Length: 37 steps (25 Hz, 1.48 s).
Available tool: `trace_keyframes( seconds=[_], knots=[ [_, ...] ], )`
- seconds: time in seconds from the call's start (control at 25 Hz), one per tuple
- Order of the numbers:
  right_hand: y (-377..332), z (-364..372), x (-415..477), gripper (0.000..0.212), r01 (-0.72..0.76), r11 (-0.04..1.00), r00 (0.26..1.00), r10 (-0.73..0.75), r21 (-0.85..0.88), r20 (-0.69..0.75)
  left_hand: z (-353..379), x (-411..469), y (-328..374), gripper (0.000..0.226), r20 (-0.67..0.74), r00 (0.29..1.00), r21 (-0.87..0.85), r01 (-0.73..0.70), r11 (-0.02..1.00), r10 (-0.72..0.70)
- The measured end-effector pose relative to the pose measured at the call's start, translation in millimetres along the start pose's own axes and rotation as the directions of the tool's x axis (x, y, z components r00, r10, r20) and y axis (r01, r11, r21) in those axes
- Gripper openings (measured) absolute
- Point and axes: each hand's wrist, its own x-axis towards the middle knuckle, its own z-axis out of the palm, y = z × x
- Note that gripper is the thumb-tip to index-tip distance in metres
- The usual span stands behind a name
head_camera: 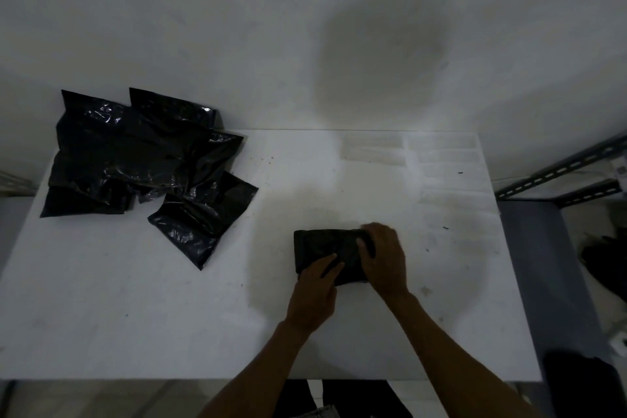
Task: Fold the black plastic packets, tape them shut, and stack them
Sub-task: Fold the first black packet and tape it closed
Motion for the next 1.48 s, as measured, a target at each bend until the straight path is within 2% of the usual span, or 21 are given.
trace_keyframes(
  seconds=[0.04, 0.08, 0.16, 0.2, 0.24, 0.32, 0.4, 0.56, 0.64, 0.72, 0.88, 0.96, 1.0, 1.04, 1.08, 1.12, 1.16, 1.2, 1.28, 1.36, 1.48],
  knots=[
    [2.8, 4.8, -13.6, 0.028, 0.123, 0.99, 0.99, -0.117, -0.063, 0.082, -5.2, 4.0, -0.5, 0.04, -0.069, 0.998, -0.007, 0.013, 1.0, -0.013],
    [4.3, 8.4, -24.8, 0.027, 0.186, 0.976, 0.976, -0.169, -0.114, 0.139, -12.1, 9.3, -2.5, 0.037, -0.145, 0.988, -0.004, 0.059, 0.998, -0.058],
    [4.4, 14.3, -38.9, 0.026, 0.222, 0.957, 0.966, -0.189, -0.189, 0.175, -29.5, 24.8, -9.0, 0.033, -0.281, 0.923, -0.013, 0.271, 0.962, -0.264],
    [1.3, 15.1, -42.2, 0.025, 0.219, 0.953, 0.967, -0.183, -0.211, 0.176, -39.1, 32.8, -12.3, 0.034, -0.308, 0.85, -0.075, 0.426, 0.902, -0.427],
    [-0.5, 16.3, -43.7, 0.025, 0.213, 0.951, 0.968, -0.173, -0.226, 0.183, -47.3, 41.1, -15.4, 0.04, -0.273, 0.749, -0.186, 0.574, 0.798, -0.603],
    [-2.5, 18.8, -45.9, 0.027, 0.215, 0.941, 0.967, -0.168, -0.26, 0.191, -58.5, 56.7, -25.4, 0.053, -0.057, 0.573, -0.423, 0.728, 0.54, -0.817],
    [-2.1, 19.8, -49.6, 0.03, 0.231, 0.926, 0.965, -0.178, -0.298, 0.195, -62.7, 70.1, -36.1, 0.057, 0.101, 0.518, -0.555, 0.738, 0.384, -0.849],
    [-1.2, 17.0, -49.8, 0.032, 0.236, 0.925, 0.964, -0.184, -0.296, 0.194, -59.2, 84.1, -51.2, 0.046, 0.177, 0.422, -0.66, 0.721, 0.211, -0.889],
    [-2.3, 16.9, -51.4, 0.034, 0.229, 0.93, 0.967, -0.182, -0.288, 0.181, -56.2, 82.6, -53.1, 0.038, 0.204, 0.368, -0.739, 0.665, 0.103, -0.907],
    [-2.5, 19.0, -54.5, 0.04, 0.22, 0.934, 0.969, -0.176, -0.28, 0.173, -53.6, 78.6, -52.4, 0.032, 0.22, 0.357, -0.792, 0.608, 0.048, -0.908],
    [-5.3, 20.1, -61.5, 0.051, 0.209, 0.936, 0.973, -0.17, -0.283, 0.156, -56.2, 81.0, -57.1, 0.039, 0.241, 0.368, -0.802, 0.597, 0.03, -0.898],
    [-6.8, 18.5, -63.1, 0.047, 0.219, 0.94, 0.973, -0.191, -0.263, 0.127, -64.2, 83.9, -56.8, 0.036, 0.147, 0.341, -0.771, 0.627, 0.109, -0.928],
    [-9.3, 16.8, -62.7, 0.043, 0.21, 0.951, 0.977, -0.196, -0.228, 0.083, -67.9, 82.5, -52.6, 0.034, 0.059, 0.367, -0.711, 0.668, 0.219, -0.928],
    [-12.0, 14.6, -59.8, 0.039, 0.169, 0.972, 0.985, -0.17, -0.163, 0.008, -69.5, 78.5, -46.2, 0.031, -0.05, 0.462, -0.613, 0.686, 0.392, -0.886],
    [-14.6, 11.2, -53.7, 0.036, 0.078, 0.994, 0.993, -0.084, -0.075, -0.077, -67.7, 72.4, -37.8, 0.029, -0.147, 0.618, -0.492, 0.631, 0.599, -0.772],
    [-19.5, 6.5, -44.2, 0.033, -0.055, 0.998, 0.984, 0.057, 0.02, -0.169, -62.4, 64.0, -29.4, 0.028, -0.201, 0.779, -0.359, 0.506, 0.785, -0.594],
    [-23.7, 1.5, -31.4, 0.03, -0.22, 0.969, 0.941, 0.241, 0.112, -0.24, -54.6, 54.3, -21.8, 0.027, -0.193, 0.895, -0.233, 0.356, 0.905, -0.402],
    [-26.0, -3.4, -16.7, 0.03, -0.382, 0.904, 0.875, 0.421, 0.194, -0.24, -43.1, 44.2, -17.7, 0.026, -0.143, 0.96, -0.125, 0.224, 0.967, -0.241],
    [-23.6, -7.9, 10.6, 0.037, -0.646, 0.715, 0.735, 0.677, 0.266, -0.033, -21.5, 26.7, -11.4, 0.027, -0.044, 0.995, 0.009, 0.089, 0.996, -0.089],
    [-15.8, -6.5, 29.6, 0.043, -0.754, 0.606, 0.649, 0.745, 0.253, 0.153, -9.1, 14.8, -5.2, 0.032, -0.006, 0.996, 0.044, 0.094, 0.995, -0.094],
    [-0.7, -0.2, 41.9, 0.036, -0.754, 0.57, 0.64, 0.748, 0.327, 0.172, -8.2, 10.6, -1.5, 0.036, 0.019, 0.995, 0.041, 0.093, 0.995, -0.094]
  ],
)
